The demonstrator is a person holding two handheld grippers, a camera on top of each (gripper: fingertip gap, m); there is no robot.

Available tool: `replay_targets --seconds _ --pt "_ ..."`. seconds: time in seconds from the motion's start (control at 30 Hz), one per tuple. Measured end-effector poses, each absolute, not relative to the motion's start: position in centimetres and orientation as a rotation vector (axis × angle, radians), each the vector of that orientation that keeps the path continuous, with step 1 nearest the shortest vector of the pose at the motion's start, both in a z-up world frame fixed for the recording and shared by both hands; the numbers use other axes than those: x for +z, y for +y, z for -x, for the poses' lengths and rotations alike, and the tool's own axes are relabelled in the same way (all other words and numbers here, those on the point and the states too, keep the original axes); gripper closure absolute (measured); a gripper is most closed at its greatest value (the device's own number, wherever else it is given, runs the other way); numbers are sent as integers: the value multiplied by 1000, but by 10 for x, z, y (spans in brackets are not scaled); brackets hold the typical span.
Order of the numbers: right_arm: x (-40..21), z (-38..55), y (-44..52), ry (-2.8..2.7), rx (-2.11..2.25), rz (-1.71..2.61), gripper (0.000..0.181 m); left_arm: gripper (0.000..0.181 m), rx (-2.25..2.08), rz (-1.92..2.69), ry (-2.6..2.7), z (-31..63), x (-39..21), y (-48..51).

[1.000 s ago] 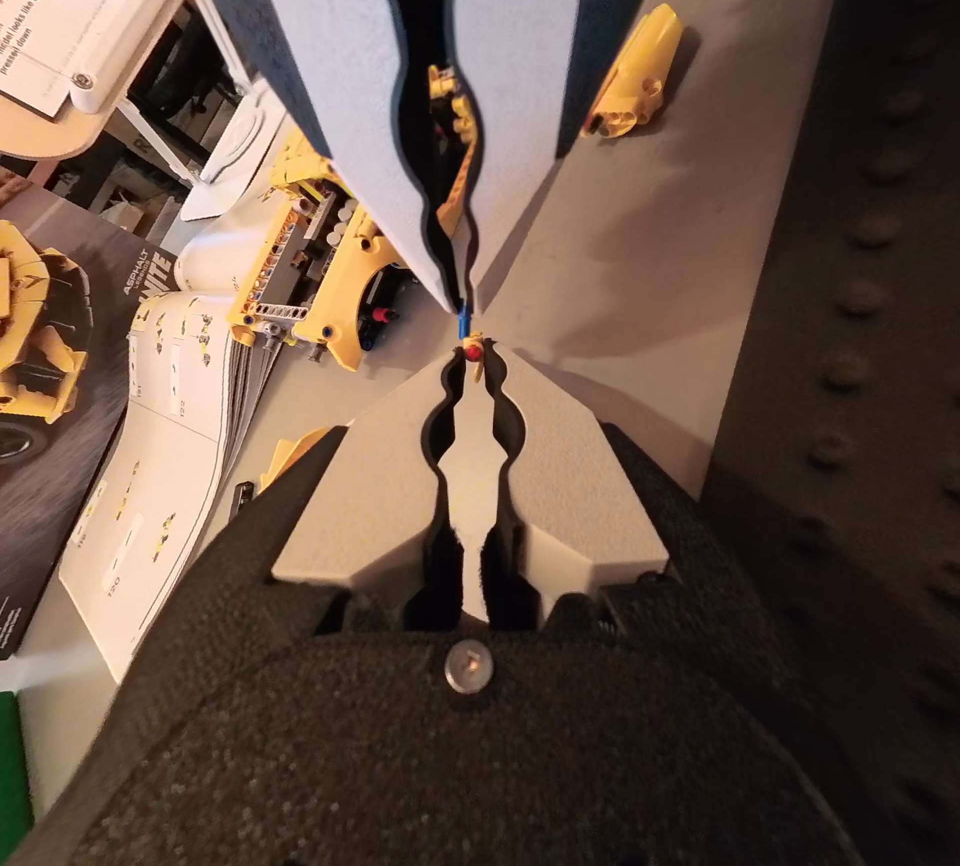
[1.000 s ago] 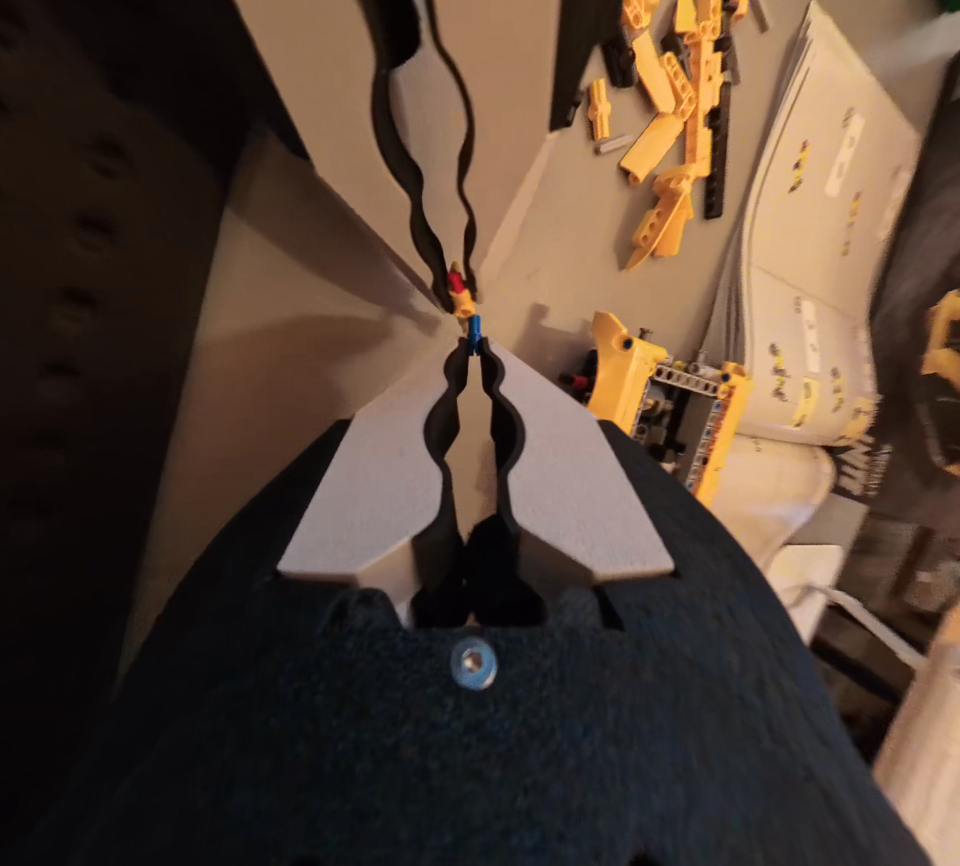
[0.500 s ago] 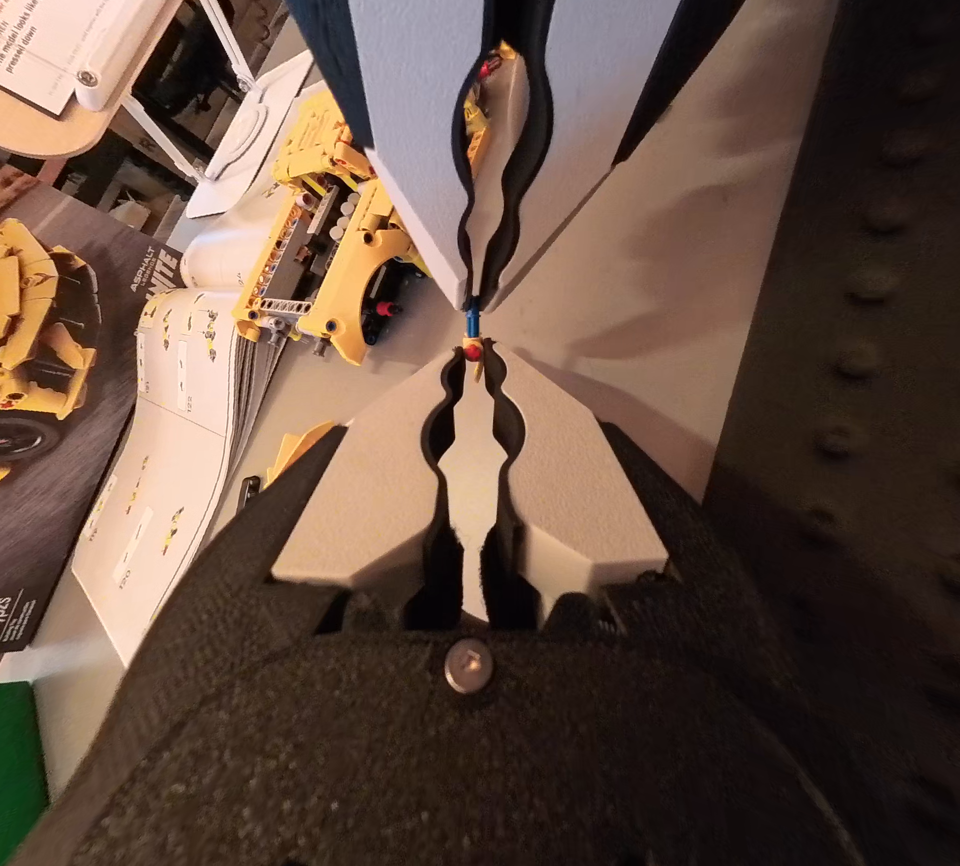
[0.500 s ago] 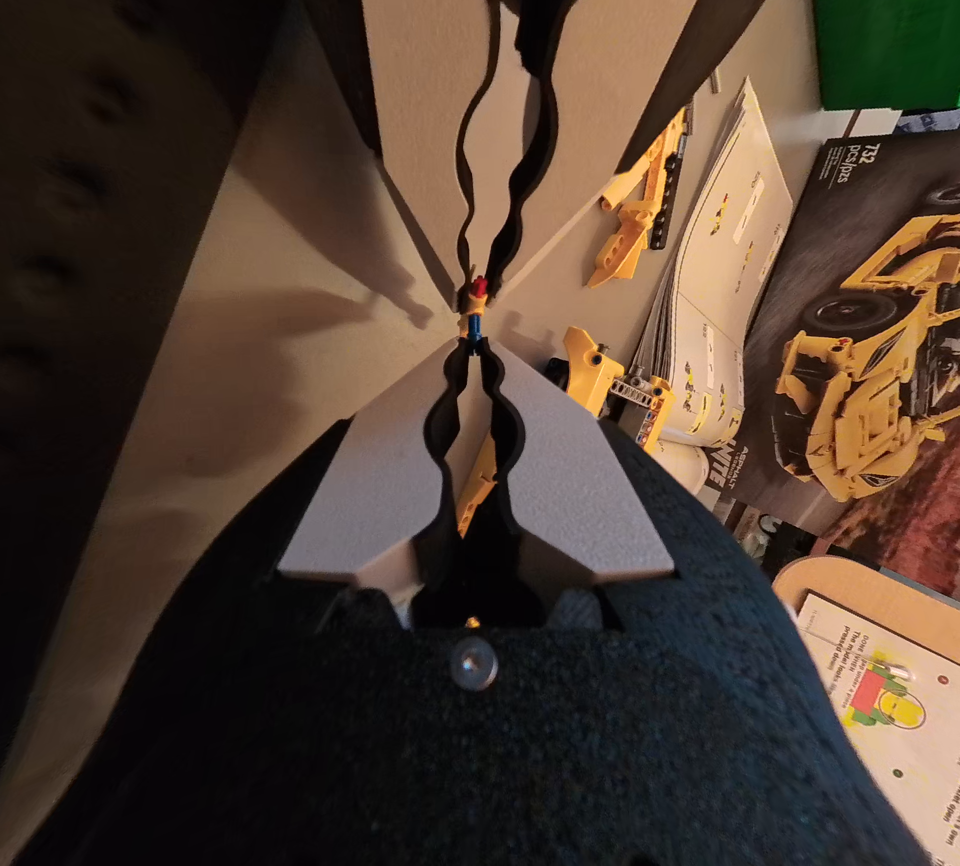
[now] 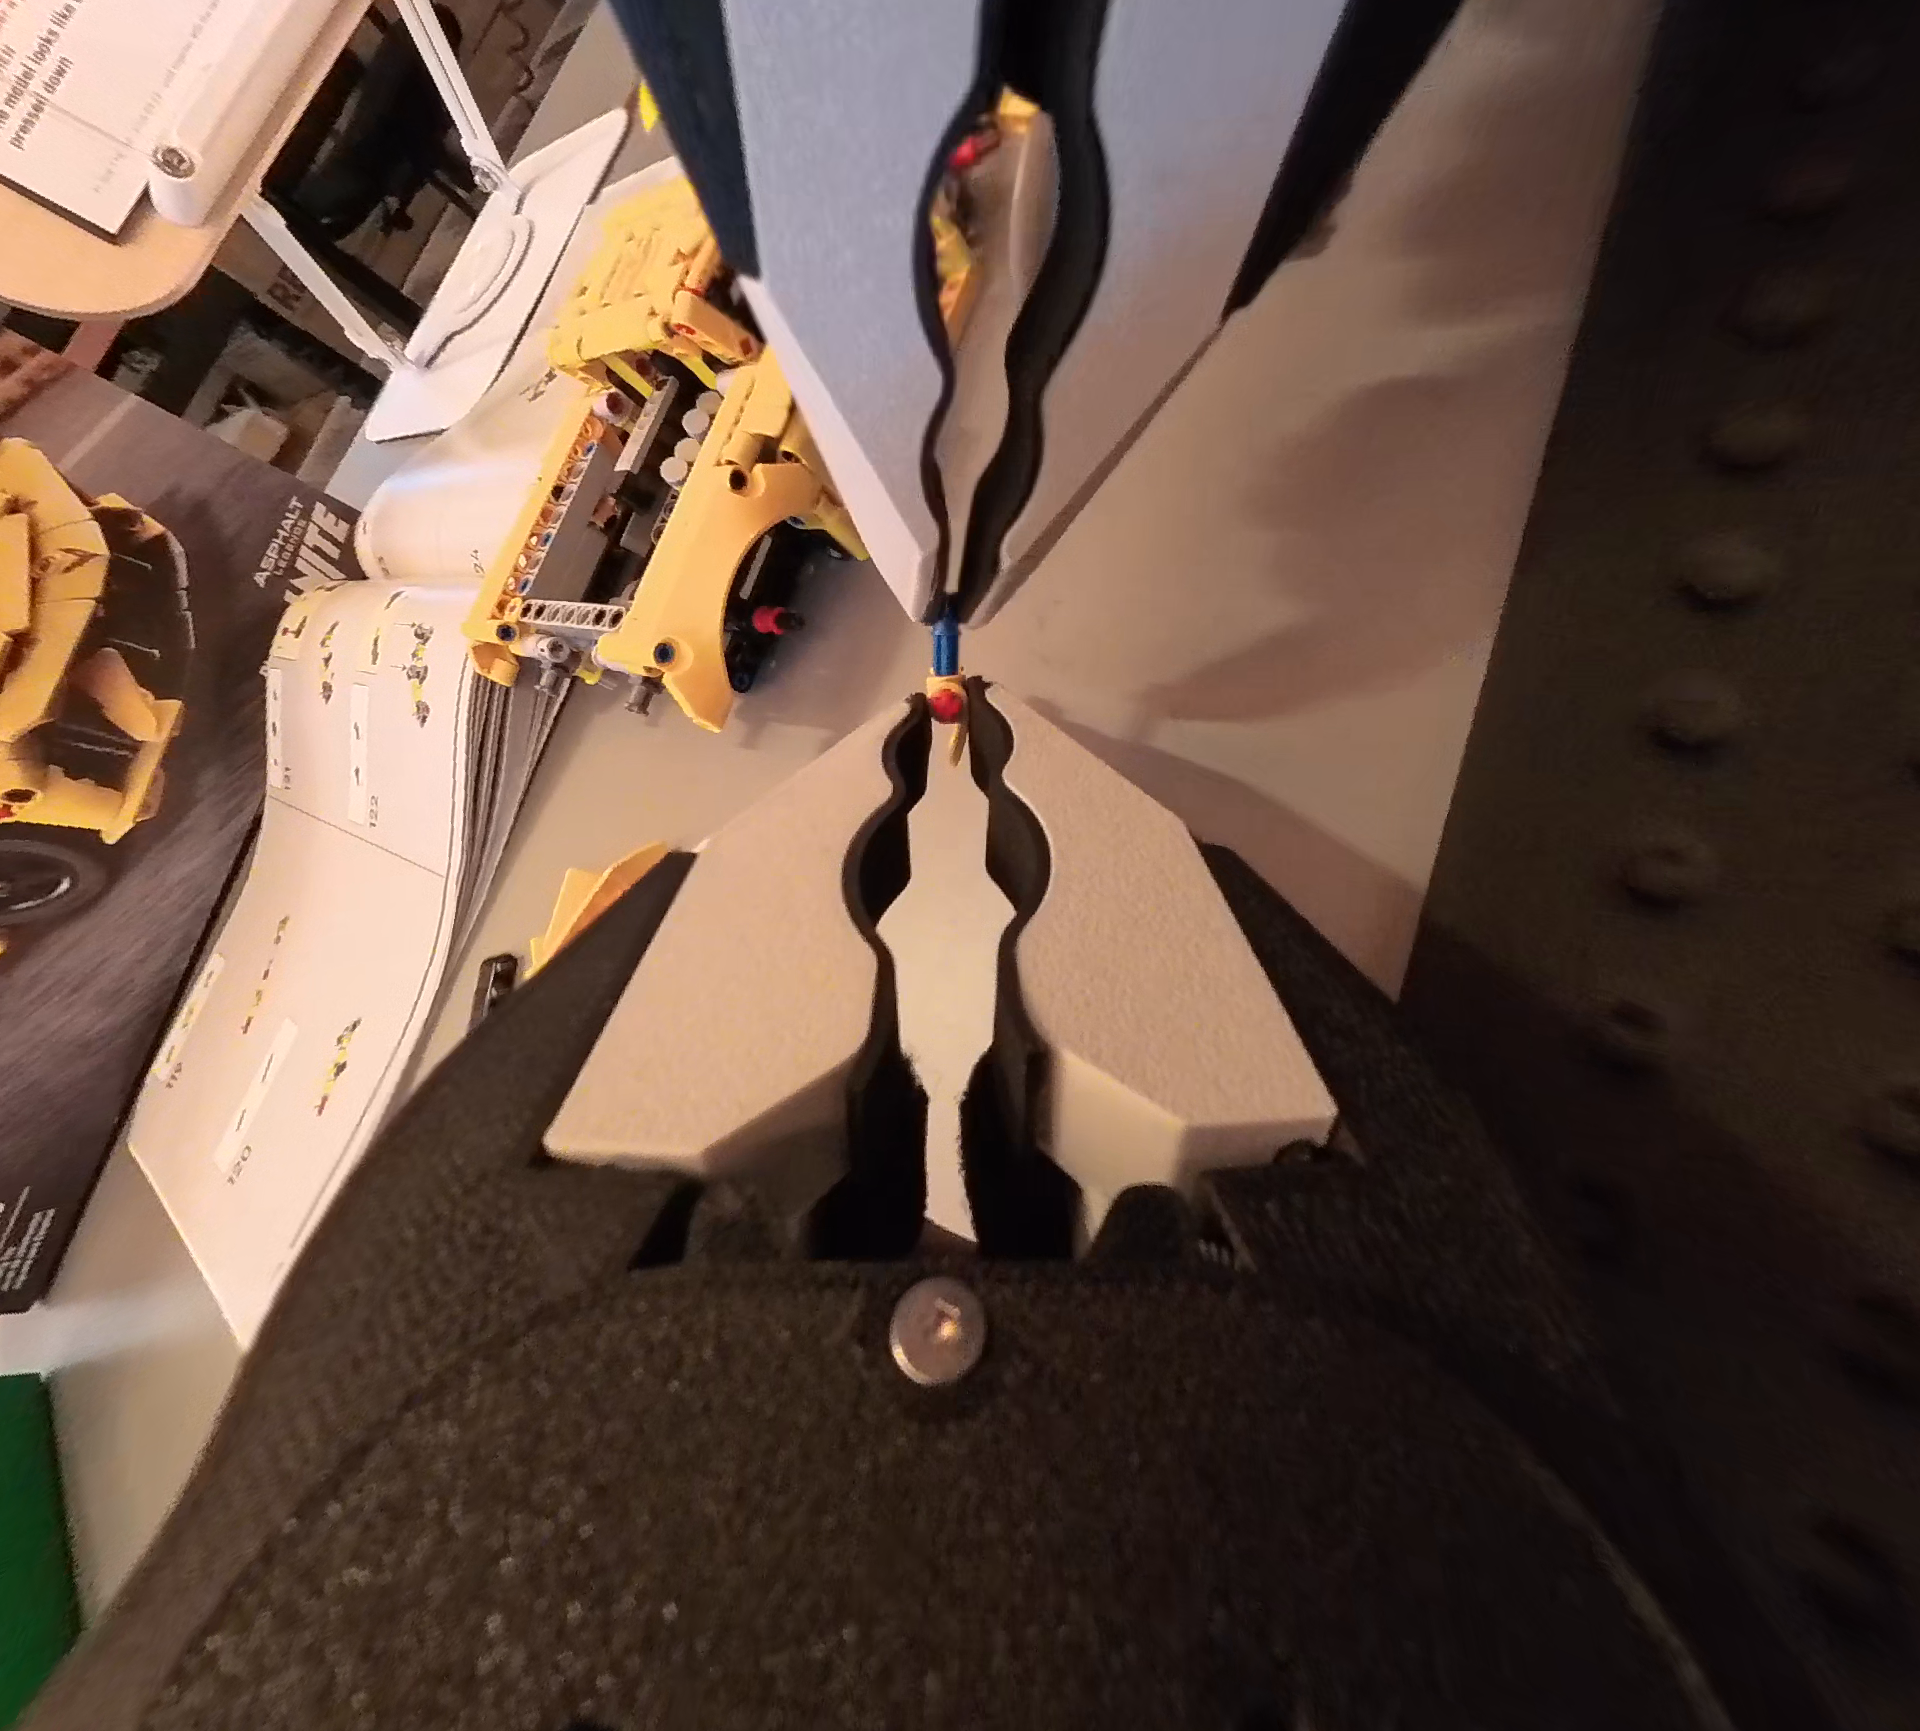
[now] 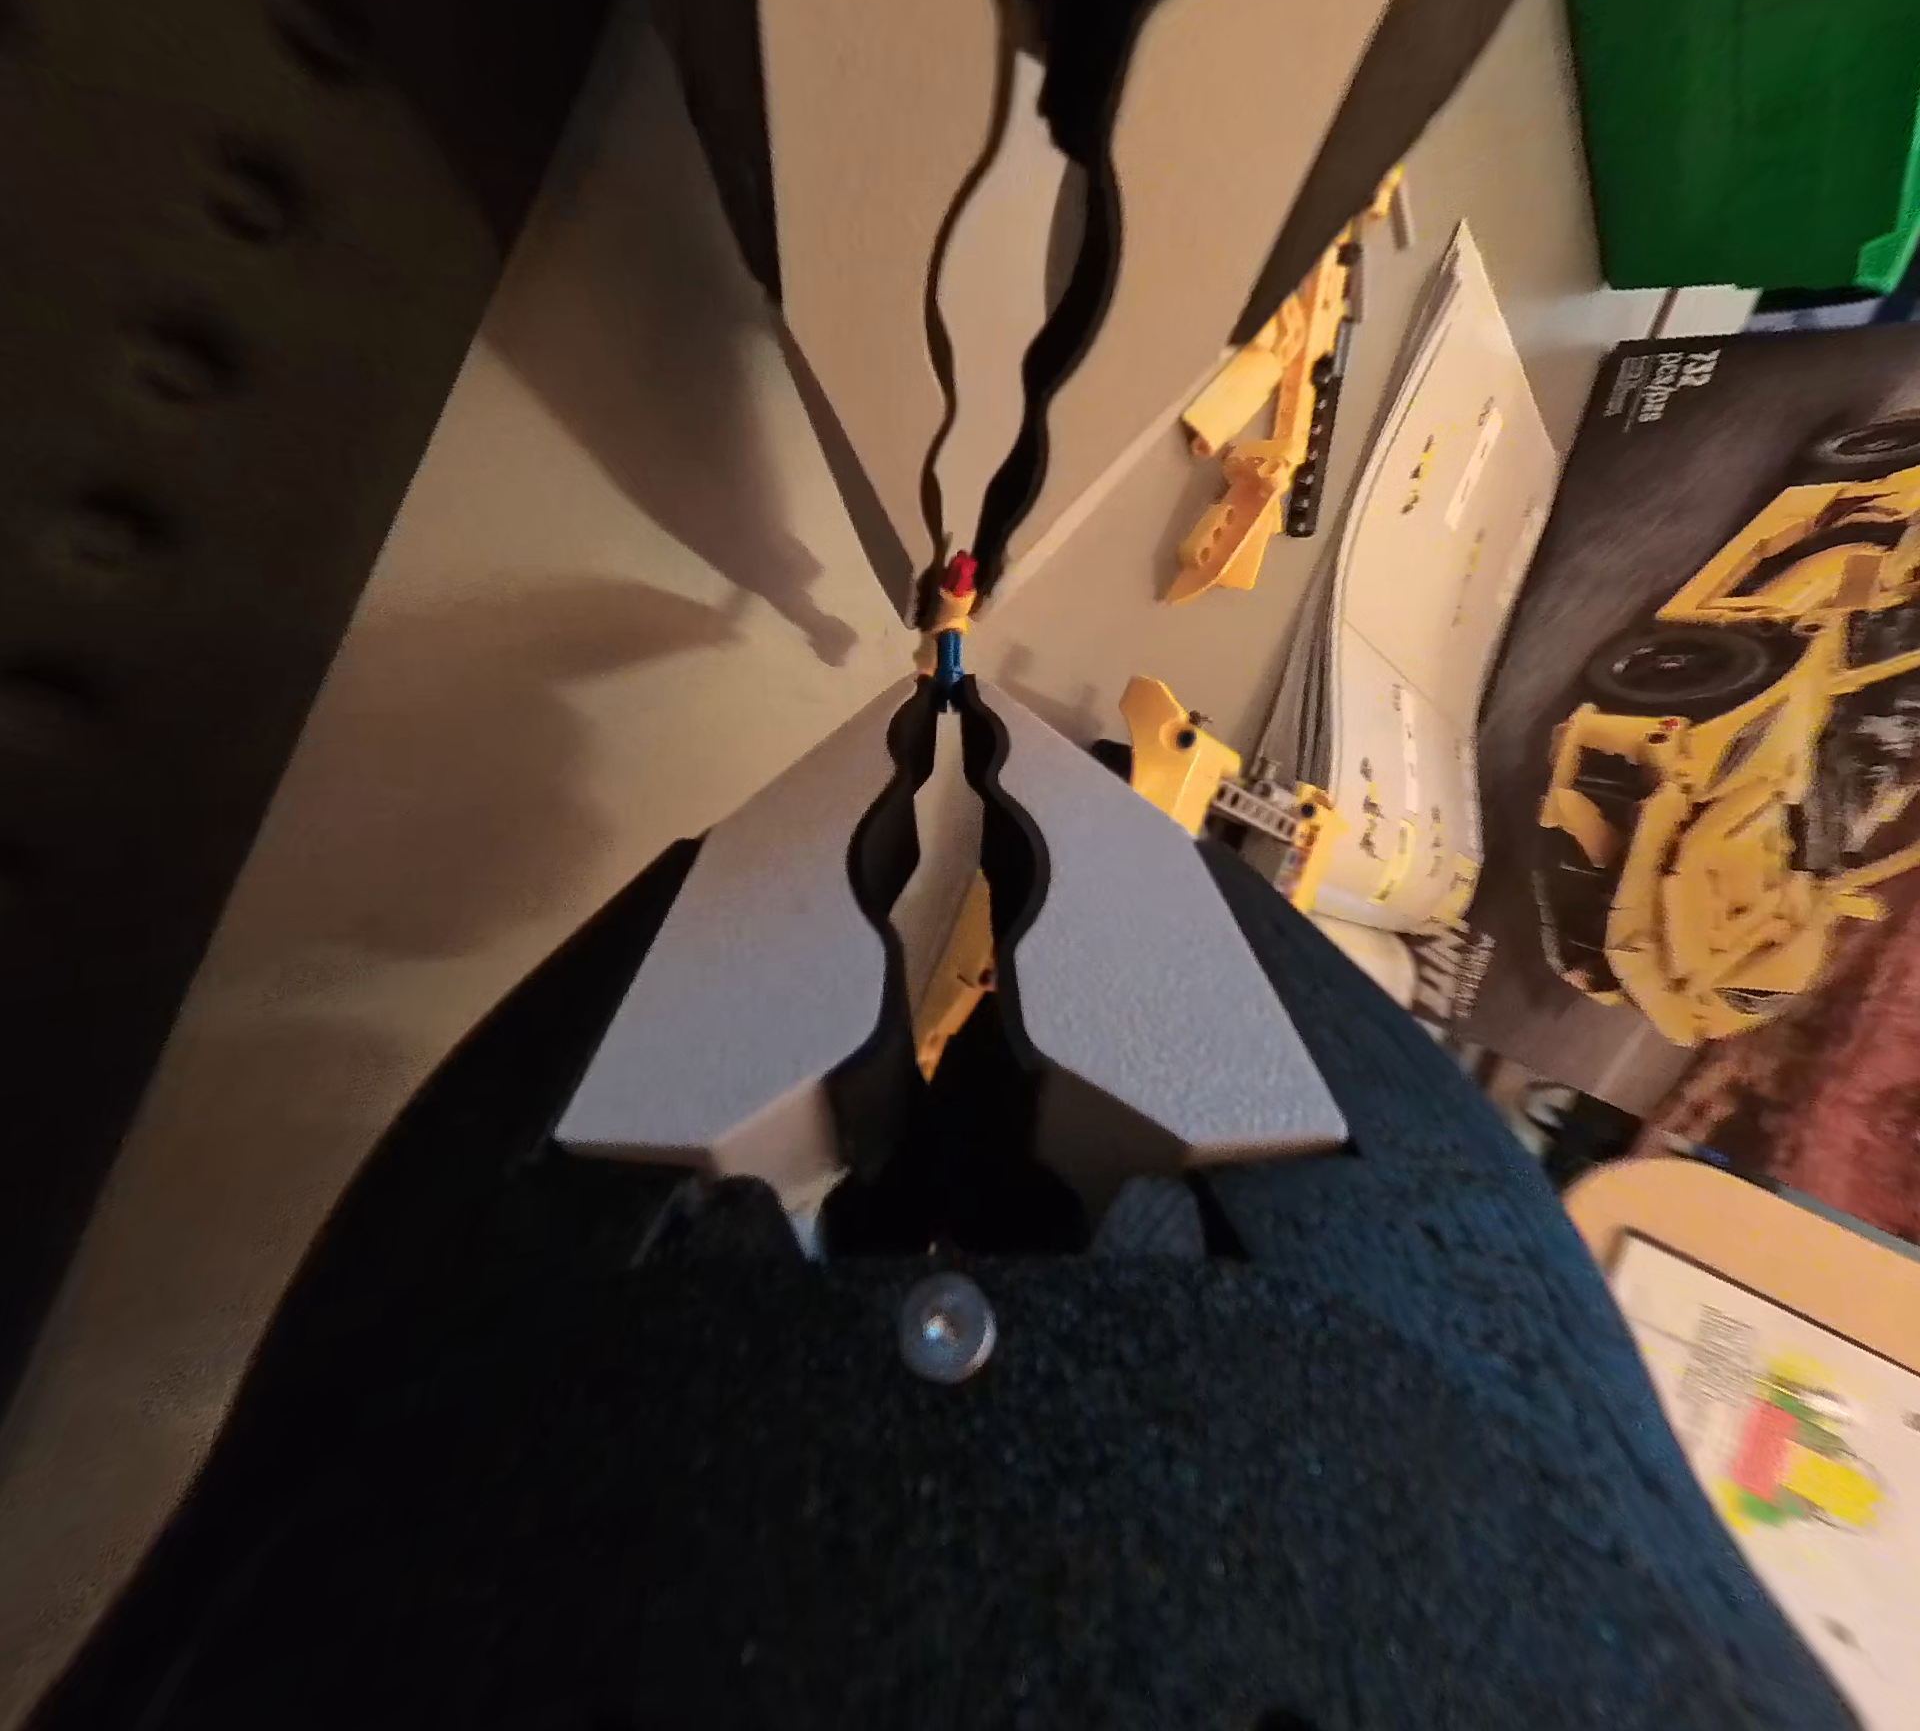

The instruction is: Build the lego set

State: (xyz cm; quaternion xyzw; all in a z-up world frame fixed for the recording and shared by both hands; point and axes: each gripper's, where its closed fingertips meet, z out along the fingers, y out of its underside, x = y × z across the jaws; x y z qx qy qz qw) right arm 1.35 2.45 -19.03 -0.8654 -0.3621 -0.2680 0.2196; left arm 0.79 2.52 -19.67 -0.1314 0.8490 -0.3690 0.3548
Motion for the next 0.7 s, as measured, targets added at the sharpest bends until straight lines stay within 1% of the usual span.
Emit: replay_targets --seconds 0.1,0.2,0.53,0.7 --pt "-190 -13 23 -940 -605 2391 178 175 -947 319 2176 -8 -194 24" --pt "-191 -13 24 -915 -558 2394 178 175 -934 304 2170 -8 -194 24" --pt "-200 -13 24 -1067 -779 2423 179 175 -837 241 2183 -7 -202 23" --pt "-199 -15 25 -1115 -881 2435 179 175 -855 278 2189 -9 -201 23"
